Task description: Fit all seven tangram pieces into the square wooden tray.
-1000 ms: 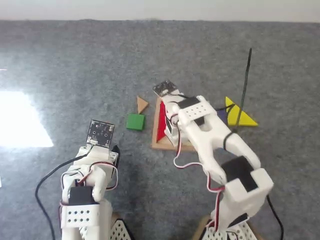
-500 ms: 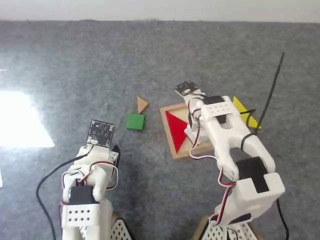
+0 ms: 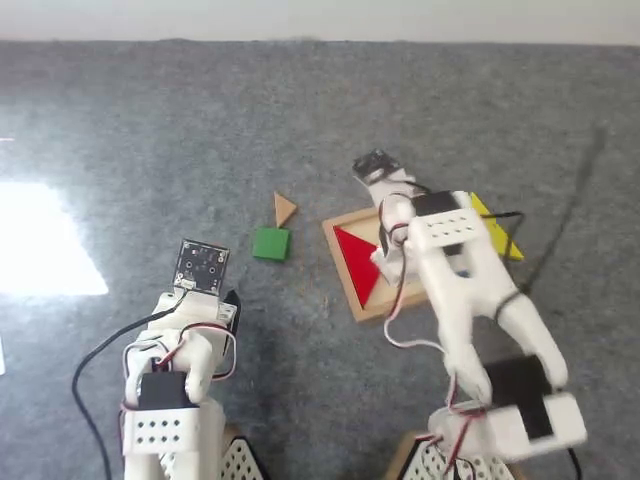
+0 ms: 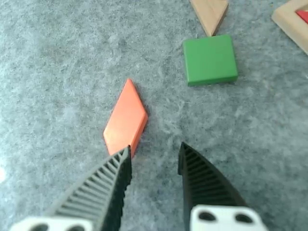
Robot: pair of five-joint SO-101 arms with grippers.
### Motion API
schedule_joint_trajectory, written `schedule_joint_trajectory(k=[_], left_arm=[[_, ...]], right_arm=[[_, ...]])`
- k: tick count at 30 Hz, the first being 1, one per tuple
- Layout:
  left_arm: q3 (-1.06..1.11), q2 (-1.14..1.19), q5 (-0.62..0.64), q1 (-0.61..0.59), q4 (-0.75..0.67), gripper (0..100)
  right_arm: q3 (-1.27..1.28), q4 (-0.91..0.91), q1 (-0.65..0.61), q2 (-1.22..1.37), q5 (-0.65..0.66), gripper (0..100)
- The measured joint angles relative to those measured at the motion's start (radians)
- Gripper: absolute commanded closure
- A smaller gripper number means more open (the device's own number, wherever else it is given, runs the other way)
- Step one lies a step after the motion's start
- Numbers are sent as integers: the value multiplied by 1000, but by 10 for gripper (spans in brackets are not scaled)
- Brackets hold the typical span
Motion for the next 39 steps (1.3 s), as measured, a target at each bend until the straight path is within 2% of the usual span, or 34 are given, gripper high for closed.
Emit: schedule_joint_trajectory(k=[4,6,12,17,24,31,39], left_arm=[[0,0,0,0,0,848],[0,0,0,0,0,848],[0,0,0,0,0,848],[0,0,0,0,0,848],[0,0,0,0,0,848],[0,0,0,0,0,848],[0,0,0,0,0,848]], right_arm=[[-68,71,103,-104,31,715],[-109,103,181,-106,71,690],[-201,92,356,48,264,688],[-328,81,436,276,313,688],[-505,81,446,516,318,688],[-519,81,397,528,315,688],[-525,21,342,557,196,688]])
